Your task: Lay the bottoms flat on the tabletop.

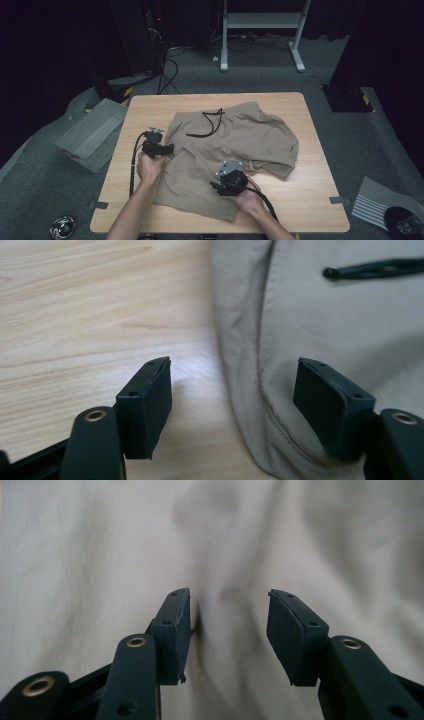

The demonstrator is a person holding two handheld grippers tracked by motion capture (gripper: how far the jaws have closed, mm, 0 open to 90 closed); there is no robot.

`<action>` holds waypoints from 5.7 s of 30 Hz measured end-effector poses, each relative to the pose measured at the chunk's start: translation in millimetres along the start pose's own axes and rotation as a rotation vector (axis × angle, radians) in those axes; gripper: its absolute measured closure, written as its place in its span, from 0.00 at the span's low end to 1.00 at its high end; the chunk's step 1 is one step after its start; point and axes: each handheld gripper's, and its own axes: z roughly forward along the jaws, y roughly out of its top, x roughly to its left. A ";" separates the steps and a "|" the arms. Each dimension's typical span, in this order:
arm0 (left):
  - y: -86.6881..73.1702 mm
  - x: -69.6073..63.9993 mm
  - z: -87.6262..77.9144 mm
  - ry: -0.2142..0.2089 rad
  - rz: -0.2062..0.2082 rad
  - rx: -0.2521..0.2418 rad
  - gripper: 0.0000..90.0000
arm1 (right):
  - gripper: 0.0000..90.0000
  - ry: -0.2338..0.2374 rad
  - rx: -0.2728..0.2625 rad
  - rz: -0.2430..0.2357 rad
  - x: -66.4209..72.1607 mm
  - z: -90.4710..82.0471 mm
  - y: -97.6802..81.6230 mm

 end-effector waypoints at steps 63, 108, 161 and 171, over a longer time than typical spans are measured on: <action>-61.7 -30.1 -41.9 -0.122 0.084 -0.112 0.33 | 0.57 -0.403 -0.078 0.499 -68.2 -97.4 -108.2; -62.5 -31.0 -42.3 -0.131 0.088 -0.114 0.33 | 0.63 -0.245 -0.060 0.211 -133.4 -36.4 68.0; -56.1 -30.1 -36.8 -0.110 0.074 -0.112 0.33 | 0.73 -0.356 -0.139 0.443 -128.3 -136.9 -59.9; -56.1 -30.2 -36.8 -0.110 0.074 -0.112 0.33 | 0.73 -0.294 0.029 0.447 -140.0 -84.7 -72.6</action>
